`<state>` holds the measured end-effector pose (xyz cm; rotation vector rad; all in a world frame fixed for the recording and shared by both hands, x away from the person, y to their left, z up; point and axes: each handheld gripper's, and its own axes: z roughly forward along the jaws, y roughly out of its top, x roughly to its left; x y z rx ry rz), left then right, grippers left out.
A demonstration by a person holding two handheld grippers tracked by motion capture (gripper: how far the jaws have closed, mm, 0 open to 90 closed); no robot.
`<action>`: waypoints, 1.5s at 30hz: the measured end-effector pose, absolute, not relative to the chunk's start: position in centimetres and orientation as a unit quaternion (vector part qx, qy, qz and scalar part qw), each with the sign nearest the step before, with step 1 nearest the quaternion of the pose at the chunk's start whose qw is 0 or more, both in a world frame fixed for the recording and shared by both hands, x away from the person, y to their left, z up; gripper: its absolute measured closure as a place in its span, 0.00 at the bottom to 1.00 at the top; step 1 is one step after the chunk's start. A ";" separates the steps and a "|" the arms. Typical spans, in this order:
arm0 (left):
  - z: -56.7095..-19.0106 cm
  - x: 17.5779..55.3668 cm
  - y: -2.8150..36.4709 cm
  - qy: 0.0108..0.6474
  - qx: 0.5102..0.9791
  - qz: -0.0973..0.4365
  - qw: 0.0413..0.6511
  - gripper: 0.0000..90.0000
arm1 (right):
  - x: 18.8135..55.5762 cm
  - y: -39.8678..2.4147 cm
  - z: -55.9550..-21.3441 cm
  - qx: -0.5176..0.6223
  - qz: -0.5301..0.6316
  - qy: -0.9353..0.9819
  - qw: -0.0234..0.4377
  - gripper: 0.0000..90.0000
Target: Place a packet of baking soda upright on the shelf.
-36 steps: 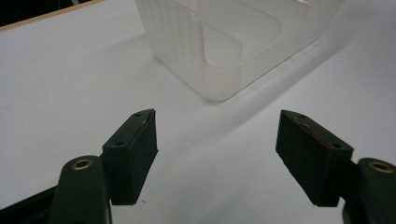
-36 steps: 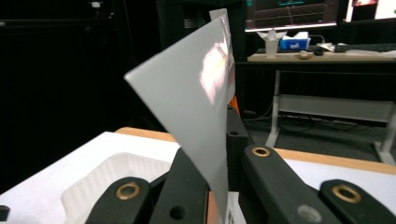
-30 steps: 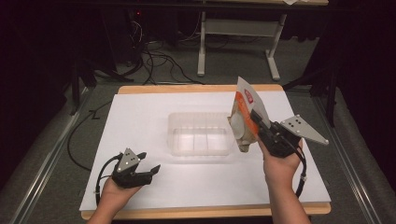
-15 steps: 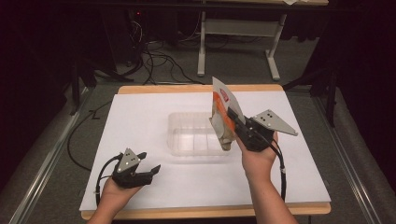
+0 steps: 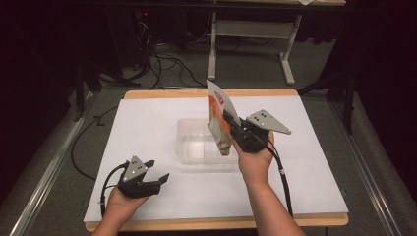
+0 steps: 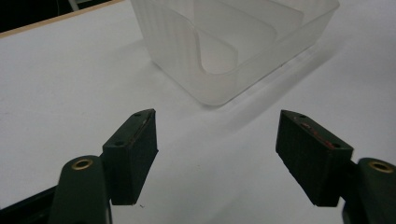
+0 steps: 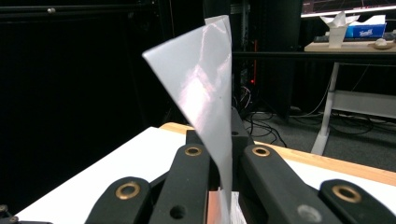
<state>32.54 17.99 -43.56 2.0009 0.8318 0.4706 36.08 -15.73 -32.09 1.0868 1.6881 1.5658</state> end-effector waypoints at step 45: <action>-43.6 32.5 17.8 0.328 0.813 0.183 0.446 0.33 | 40.7 -11.6 -36.5 0.437 0.546 0.659 0.277 1.00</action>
